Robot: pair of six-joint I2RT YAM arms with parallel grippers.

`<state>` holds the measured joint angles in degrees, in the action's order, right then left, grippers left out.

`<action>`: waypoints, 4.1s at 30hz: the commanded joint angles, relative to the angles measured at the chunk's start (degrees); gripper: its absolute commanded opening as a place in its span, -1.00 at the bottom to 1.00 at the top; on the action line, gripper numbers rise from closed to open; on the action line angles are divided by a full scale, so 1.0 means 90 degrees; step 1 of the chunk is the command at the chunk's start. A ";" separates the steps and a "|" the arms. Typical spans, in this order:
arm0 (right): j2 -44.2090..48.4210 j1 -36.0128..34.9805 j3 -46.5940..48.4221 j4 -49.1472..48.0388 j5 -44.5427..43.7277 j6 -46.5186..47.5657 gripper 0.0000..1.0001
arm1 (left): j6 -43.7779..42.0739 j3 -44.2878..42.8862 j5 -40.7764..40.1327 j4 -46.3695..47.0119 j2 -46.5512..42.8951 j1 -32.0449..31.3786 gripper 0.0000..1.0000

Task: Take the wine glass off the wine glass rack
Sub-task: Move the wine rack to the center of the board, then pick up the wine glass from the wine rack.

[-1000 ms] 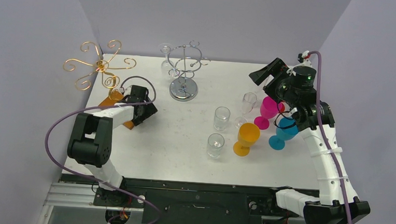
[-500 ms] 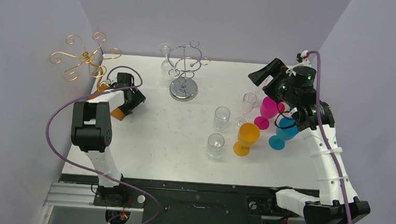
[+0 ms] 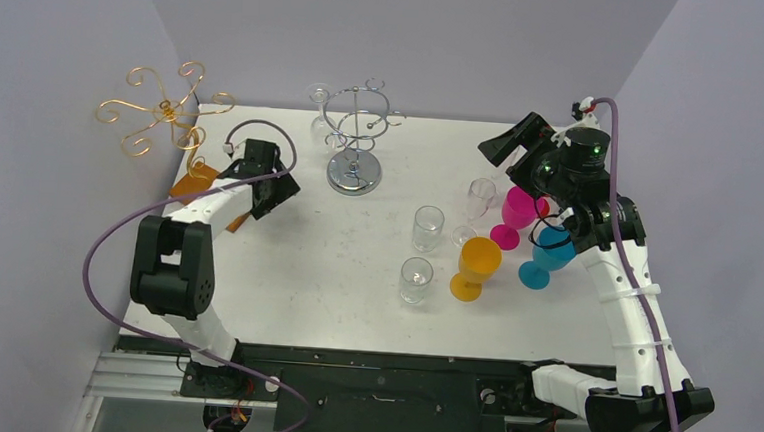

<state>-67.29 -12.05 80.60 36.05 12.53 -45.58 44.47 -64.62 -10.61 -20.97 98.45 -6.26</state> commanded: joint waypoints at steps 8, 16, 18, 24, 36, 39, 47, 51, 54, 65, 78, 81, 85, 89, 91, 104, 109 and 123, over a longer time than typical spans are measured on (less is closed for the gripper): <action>0.0194 0.0031 -0.0020 -0.0236 0.0087 0.0148 0.61 | 0.0126 -0.0535 -0.0204 -0.0077 -0.0722 -0.0628 0.41; 0.0236 0.0062 0.0054 -0.0158 0.0094 0.0194 0.61 | 0.0322 -0.1516 -0.0219 -0.0234 -0.0640 -0.0790 0.32; 0.0259 0.0069 0.0059 -0.0137 0.0092 0.0202 0.61 | 0.0373 -0.1707 -0.0180 -0.0211 -0.0591 -0.0822 0.30; 0.0304 0.0080 0.0065 -0.0134 0.0136 0.0235 0.61 | 0.0459 -0.2737 -0.0125 -0.0326 -0.0295 -0.0823 0.23; 0.0431 0.0097 0.0029 -0.0026 0.0169 0.0274 0.61 | 0.0600 -0.4577 -0.0196 -0.0769 0.0717 -0.0744 0.10; 0.0498 0.0099 0.0047 0.0024 0.0145 0.0310 0.61 | 0.0580 -0.5068 -0.0229 -0.0914 0.1006 -0.0697 0.07; 0.0607 0.0127 0.0059 0.0146 0.0110 0.0355 0.61 | 0.0487 -0.5991 0.0090 -0.1032 0.1760 -0.0489 -0.01; 0.0622 0.0139 0.0050 0.0157 0.0100 0.0353 0.61 | 0.0514 -0.6084 0.0353 -0.0934 0.1948 -0.0406 -0.07; 0.0614 0.0140 0.0054 0.0147 0.0108 0.0335 0.61 | 0.0580 -0.6060 0.0499 -0.0858 0.2023 -0.0361 -0.12; 0.0610 0.0139 0.0045 0.0133 0.0125 0.0309 0.61 | 0.0931 -0.5357 0.1076 0.0088 0.1971 -0.0200 -0.31; 0.0601 0.0141 0.0024 0.0136 0.0101 0.0331 0.60 | 0.1071 -0.4979 0.1289 0.0691 0.1821 -0.0111 -0.75; 0.0593 0.0138 0.0043 0.0134 0.0101 0.0328 0.60 | 0.1022 -0.5018 0.1338 0.0696 0.1806 -0.0108 -0.89; 0.0584 0.0144 0.0031 0.0127 0.0103 0.0320 0.60 | 0.0992 -0.5014 0.1367 0.0718 0.1774 -0.0105 -0.95; 0.0581 0.0147 0.0029 0.0119 0.0101 0.0321 0.60 | 0.1006 -0.4973 0.1435 0.0822 0.1734 -0.0089 -1.00; 0.0571 0.0142 0.0027 0.0121 0.0101 0.0321 0.60 | 0.1048 -0.4925 0.1478 0.0898 0.1707 -0.0079 -1.00; 0.0572 0.0141 0.0022 0.0116 0.0092 0.0321 0.60 | 0.1443 -0.4367 0.1653 0.1760 0.1223 0.0068 -1.00; 0.0571 0.0144 0.0026 0.0126 0.0092 0.0321 0.60 | 0.1487 -0.4263 0.1645 0.1938 0.1063 0.0102 -1.00; 0.0581 0.0143 0.0082 0.0202 0.0092 0.0377 0.60 | 0.1765 -0.4100 0.1763 0.2822 0.1162 0.0168 -1.00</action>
<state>-63.09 -11.18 80.60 38.30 13.54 -43.11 59.27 -101.16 5.04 -4.95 112.18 -5.52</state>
